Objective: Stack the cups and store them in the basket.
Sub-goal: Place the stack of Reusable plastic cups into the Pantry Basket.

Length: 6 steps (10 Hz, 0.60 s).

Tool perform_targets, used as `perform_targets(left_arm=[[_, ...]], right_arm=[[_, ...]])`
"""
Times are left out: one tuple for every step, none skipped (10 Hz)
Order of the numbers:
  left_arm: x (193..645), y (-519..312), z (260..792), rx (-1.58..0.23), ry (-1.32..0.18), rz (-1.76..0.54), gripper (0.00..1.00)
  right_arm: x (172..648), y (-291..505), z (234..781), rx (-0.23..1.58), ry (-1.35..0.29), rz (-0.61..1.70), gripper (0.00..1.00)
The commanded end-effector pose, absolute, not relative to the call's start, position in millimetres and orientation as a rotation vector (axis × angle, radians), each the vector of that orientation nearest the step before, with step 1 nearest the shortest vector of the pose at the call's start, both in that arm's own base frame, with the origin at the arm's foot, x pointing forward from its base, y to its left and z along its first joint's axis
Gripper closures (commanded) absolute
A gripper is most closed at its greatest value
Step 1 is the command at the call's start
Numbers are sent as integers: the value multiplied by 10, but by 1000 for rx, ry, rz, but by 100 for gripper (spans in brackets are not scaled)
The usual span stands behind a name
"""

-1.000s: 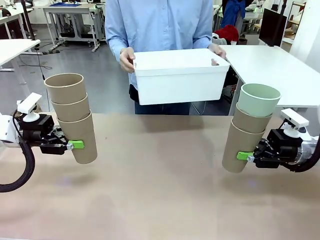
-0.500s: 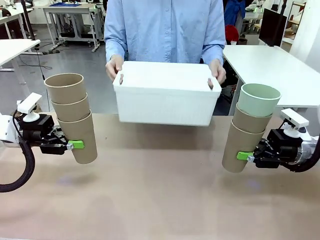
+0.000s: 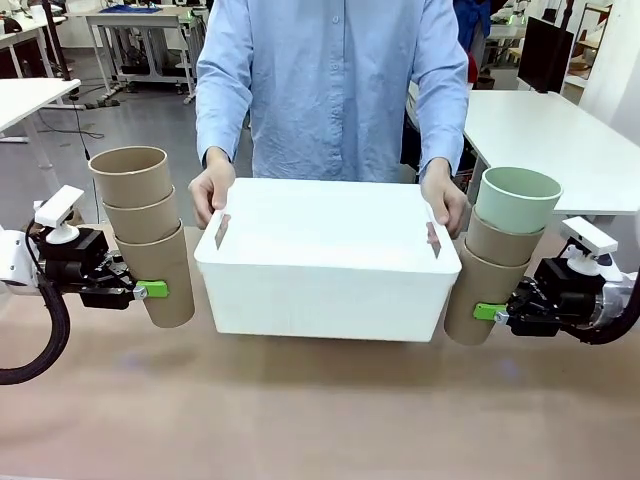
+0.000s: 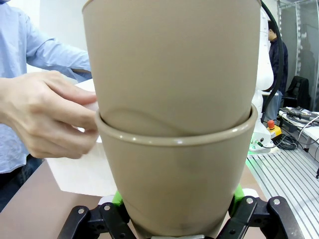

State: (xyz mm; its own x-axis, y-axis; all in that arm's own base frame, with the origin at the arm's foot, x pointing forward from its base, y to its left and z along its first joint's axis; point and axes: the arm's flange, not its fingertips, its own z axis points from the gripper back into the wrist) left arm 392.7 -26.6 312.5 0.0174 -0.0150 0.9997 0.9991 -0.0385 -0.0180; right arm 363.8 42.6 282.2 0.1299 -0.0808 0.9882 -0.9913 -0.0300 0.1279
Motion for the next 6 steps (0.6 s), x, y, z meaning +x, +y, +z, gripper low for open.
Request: perform_targets(left_arm=[[3923,-269,3171,-1235,-1174,-1242,15],[3923,-269,3171,-1235,-1174,-1242,15],[3923,-269,3171,-1235,-1174,-1242,15],[3923,-269,3171,-1235,-1174,-1242,15],[3923,-269,3171,-1235,-1174,-1242,15],[3923,-269,3171,-1235,-1174,-1242,15]], right_arm=[[3643,424,2873,1353,-1152,1084,14],[3643,424,2873,1353,-1152,1084,14],[3643,424,2873,1353,-1152,1084,14],[3643,424,2873,1353,-1152,1084,14],[3643,424,2873,1353,-1152,1084,14],[3643,424,2873,1353,-1152,1084,14]])
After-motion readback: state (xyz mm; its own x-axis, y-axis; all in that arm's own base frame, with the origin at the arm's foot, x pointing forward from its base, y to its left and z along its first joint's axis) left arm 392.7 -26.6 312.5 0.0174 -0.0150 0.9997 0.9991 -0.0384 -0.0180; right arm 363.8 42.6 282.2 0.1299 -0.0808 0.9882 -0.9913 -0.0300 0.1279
